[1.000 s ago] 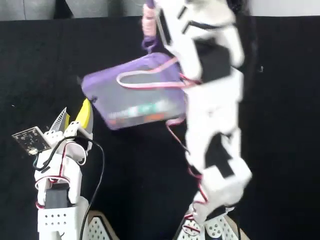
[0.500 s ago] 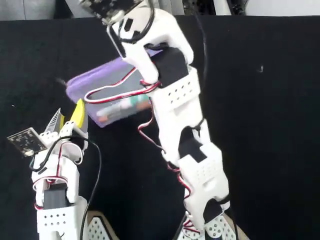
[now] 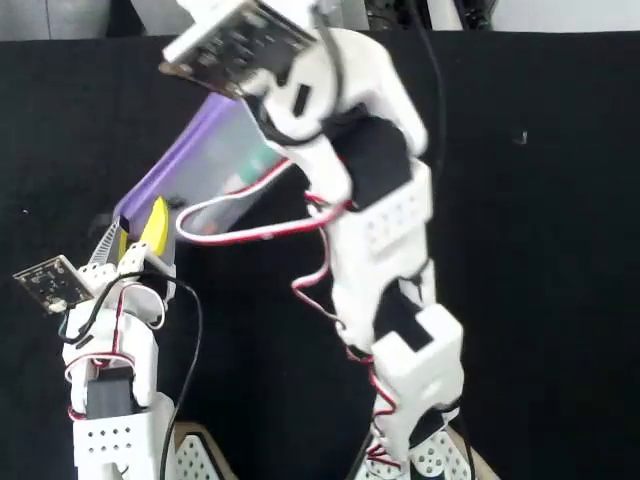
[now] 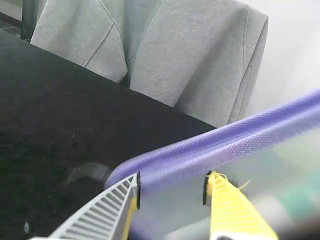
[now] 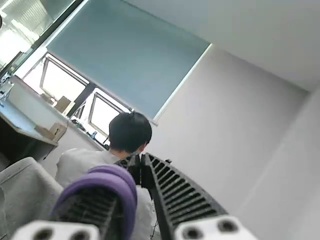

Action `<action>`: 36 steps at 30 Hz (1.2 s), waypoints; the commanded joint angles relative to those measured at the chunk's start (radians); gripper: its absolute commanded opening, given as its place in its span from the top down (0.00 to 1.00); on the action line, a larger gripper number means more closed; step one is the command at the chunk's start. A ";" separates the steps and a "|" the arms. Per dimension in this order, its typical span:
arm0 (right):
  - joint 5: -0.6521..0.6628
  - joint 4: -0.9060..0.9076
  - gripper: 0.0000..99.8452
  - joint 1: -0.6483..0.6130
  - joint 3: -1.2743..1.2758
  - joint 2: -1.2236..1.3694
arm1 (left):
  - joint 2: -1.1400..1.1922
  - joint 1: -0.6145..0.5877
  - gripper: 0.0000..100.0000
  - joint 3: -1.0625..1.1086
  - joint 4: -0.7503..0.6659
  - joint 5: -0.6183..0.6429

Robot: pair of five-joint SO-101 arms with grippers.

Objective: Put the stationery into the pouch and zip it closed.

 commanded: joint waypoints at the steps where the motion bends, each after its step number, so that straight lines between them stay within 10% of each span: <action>1: 0.032 -0.005 0.99 -0.032 -0.045 -0.114 | -0.008 -0.008 0.78 0.008 -0.009 0.009; 36: 0.158 0.239 0.99 0.101 -0.005 -0.122 | -0.008 -0.125 0.78 -0.082 -0.006 0.008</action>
